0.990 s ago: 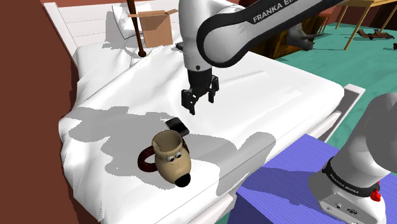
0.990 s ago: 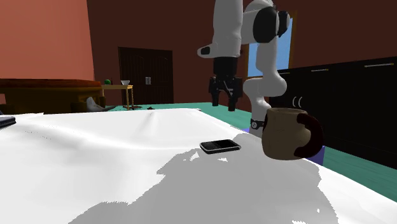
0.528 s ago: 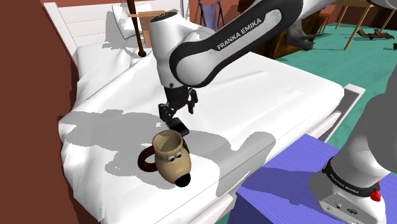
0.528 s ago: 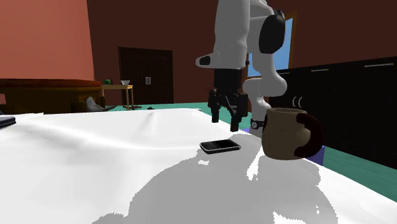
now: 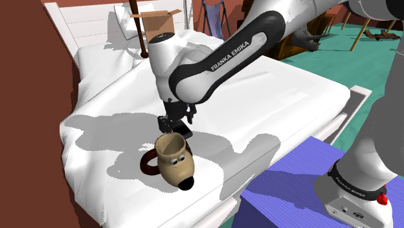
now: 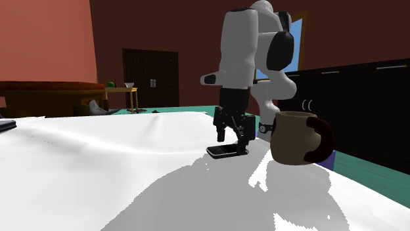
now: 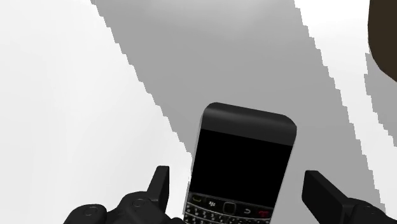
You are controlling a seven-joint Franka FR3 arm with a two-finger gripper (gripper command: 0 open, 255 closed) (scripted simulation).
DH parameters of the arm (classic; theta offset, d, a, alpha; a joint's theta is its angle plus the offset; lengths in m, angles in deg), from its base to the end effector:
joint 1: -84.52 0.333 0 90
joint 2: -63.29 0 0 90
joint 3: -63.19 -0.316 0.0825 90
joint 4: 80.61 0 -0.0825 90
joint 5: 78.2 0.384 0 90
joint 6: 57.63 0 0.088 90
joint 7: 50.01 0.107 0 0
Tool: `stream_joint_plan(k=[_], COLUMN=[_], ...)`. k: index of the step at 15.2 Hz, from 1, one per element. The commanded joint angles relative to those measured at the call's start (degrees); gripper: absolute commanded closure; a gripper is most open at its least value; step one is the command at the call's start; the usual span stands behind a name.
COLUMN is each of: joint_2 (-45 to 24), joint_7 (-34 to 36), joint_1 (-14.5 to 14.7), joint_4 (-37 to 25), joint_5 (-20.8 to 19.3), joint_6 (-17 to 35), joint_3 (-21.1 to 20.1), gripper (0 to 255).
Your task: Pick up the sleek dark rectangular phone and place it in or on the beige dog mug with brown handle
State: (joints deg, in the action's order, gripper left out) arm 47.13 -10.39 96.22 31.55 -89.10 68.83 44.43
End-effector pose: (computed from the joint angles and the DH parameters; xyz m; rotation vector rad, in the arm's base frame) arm 0.5281 0.2941 0.3389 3.0814 -0.0876 0.0383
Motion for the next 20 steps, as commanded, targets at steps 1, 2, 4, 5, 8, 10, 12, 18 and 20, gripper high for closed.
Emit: stream_joint_plan(k=[1, 2, 4, 5, 8, 10, 12, 18, 20], joint_2=[-0.7, -0.7, -0.7, -0.7, -0.7, -0.7, -0.7, -0.7, 0.1], joint_7=[0.3, 0.3, 0.3, 0.3, 0.3, 0.3, 0.3, 0.3, -0.1], joint_1=[0.1, 0.1, 0.1, 0.1, 0.1, 0.1, 0.1, 0.1, 0.0], joint_4=[0.3, 0.3, 0.3, 0.3, 0.3, 0.3, 0.4, 0.3, -0.2], joint_5=[-0.4, -0.4, -0.4, -0.4, -0.4, -0.4, -0.4, -0.4, 0.1], joint_6=[1.0, 1.0, 1.0, 1.0, 1.0, 1.0, 1.1, 1.0, -0.3], joint_3=[0.1, 0.1, 0.1, 0.1, 0.1, 0.1, 0.1, 0.1, 0.0], gripper=[0, 0, 0, 0, 0, 255, 255, 255, 255])
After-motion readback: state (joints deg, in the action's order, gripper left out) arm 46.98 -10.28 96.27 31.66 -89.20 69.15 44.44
